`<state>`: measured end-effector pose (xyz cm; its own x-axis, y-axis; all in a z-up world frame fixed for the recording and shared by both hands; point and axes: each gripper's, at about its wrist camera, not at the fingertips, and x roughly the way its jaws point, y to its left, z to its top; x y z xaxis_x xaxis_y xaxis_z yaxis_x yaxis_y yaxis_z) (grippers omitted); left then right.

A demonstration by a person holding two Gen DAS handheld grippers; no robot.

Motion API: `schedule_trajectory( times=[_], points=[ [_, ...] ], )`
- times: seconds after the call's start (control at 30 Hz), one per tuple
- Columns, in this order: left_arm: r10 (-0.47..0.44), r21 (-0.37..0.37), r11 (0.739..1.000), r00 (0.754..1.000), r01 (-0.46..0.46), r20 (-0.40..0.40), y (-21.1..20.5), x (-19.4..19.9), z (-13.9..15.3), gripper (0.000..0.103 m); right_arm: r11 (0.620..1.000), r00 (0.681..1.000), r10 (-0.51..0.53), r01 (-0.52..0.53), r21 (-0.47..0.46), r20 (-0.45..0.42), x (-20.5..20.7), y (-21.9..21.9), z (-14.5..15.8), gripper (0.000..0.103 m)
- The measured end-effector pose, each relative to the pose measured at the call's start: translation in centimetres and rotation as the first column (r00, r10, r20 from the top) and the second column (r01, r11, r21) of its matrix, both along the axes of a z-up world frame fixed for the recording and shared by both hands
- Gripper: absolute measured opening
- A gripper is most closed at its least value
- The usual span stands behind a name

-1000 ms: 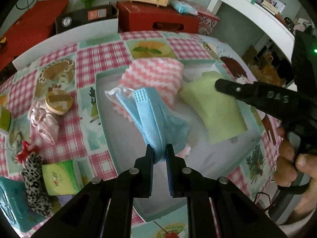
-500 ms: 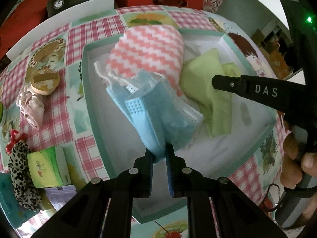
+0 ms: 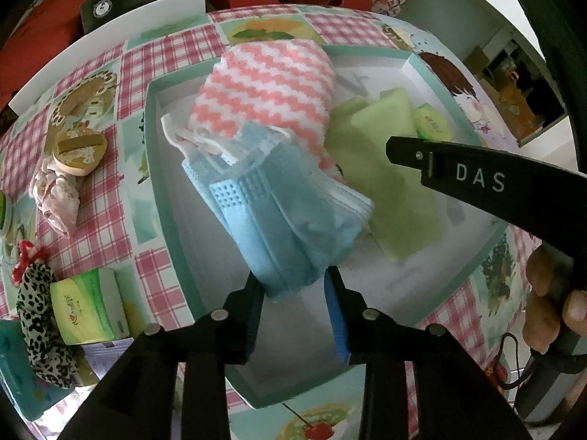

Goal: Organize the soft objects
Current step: 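Lower the mask and green cloth into the tray and open both tools, then withdraw both open tools from the tray back toward the pile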

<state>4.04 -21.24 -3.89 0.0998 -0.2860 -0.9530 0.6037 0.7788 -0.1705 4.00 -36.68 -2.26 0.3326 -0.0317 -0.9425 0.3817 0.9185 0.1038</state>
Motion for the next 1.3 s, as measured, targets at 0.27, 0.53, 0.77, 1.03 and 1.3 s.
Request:
schedule_trajectory(
  times=[0.27, 0.53, 0.77, 1.03, 1.3],
  points=[
    [-0.002, -0.062, 0.998, 1.000, 0.002, -0.008, 0.4, 0.0, 2.3, 0.069, 0.998, 0.996, -0.010, 0.015, -0.063, 0.089, -0.8, 0.5, 3.9, 0.060],
    [-0.001, -0.119, 0.993, 1.000, 0.000, -0.008, 0.2, -0.2, 3.8, 0.089, 0.992, 0.993, -0.034, 0.048, -0.119, 0.109, -0.8, 0.5, 4.9, 0.087],
    [0.029, -0.130, 0.991, 1.000, -0.027, 0.010, 1.3, -0.1, 4.1, 0.096, 0.984, 0.990, -0.086, 0.102, -0.148, 0.109, -1.3, -0.8, 4.9, 0.103],
    [0.052, -0.137, 0.990, 0.998, -0.047, 0.032, 2.0, 0.3, 4.9, 0.096, 0.979, 0.987, -0.112, 0.130, -0.158, 0.118, -1.5, -1.1, 5.1, 0.103],
    [0.109, -0.198, 0.977, 0.987, -0.084, 0.120, 4.6, 2.1, 7.3, 0.096, 0.963, 0.974, -0.162, 0.191, -0.191, 0.157, -2.5, -1.8, 6.8, 0.103]
  ],
)
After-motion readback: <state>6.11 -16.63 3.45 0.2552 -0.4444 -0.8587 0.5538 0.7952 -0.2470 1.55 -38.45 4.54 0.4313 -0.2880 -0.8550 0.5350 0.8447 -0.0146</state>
